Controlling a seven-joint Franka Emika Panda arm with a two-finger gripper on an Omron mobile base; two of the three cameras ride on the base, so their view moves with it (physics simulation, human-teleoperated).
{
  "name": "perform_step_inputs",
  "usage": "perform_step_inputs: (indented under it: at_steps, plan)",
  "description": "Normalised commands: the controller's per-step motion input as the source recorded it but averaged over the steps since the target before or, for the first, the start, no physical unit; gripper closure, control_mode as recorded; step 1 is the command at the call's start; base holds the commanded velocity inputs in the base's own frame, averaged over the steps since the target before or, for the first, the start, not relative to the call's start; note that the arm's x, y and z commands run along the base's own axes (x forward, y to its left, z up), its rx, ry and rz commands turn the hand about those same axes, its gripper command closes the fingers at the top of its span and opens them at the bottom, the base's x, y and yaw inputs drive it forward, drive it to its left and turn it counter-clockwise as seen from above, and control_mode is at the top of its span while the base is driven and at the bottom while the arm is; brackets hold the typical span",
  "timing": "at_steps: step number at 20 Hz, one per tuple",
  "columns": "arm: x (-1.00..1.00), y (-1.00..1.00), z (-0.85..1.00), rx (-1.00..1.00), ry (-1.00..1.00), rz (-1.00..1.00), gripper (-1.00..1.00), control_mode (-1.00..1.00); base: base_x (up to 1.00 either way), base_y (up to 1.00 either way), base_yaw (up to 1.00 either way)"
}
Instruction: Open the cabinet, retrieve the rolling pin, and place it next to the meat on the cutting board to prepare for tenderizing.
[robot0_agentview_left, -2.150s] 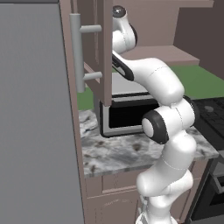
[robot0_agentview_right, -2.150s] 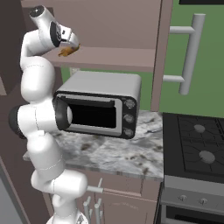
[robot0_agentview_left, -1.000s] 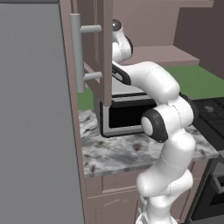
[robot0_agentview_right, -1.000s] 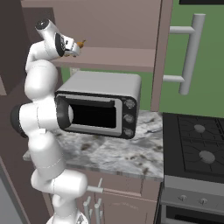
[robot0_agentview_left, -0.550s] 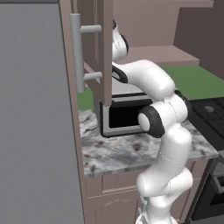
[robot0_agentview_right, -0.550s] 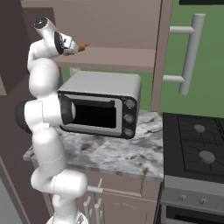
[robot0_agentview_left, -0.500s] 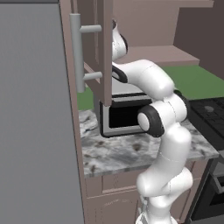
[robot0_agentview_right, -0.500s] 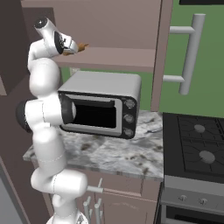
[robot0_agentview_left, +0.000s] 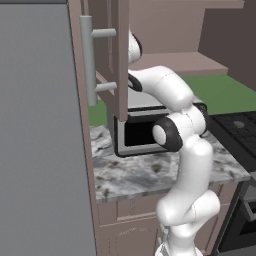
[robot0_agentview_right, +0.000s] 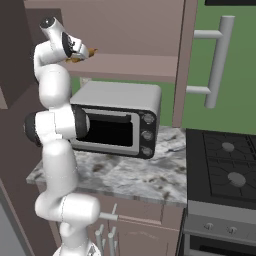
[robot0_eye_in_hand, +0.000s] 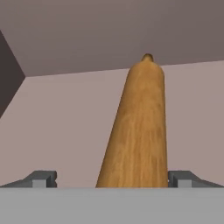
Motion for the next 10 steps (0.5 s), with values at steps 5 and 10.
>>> perform_step_inputs:
  at_steps: [5, 10]
  plan:
    - [0.07, 0.09, -0.22, 0.00, 0.09, 0.00, 1.00, -1.00, 0.00, 0.00, 0.00]
    - [0.13, 0.03, -0.21, 0.00, 0.02, 0.00, 1.00, -1.00, 0.00, 0.00, 0.00]
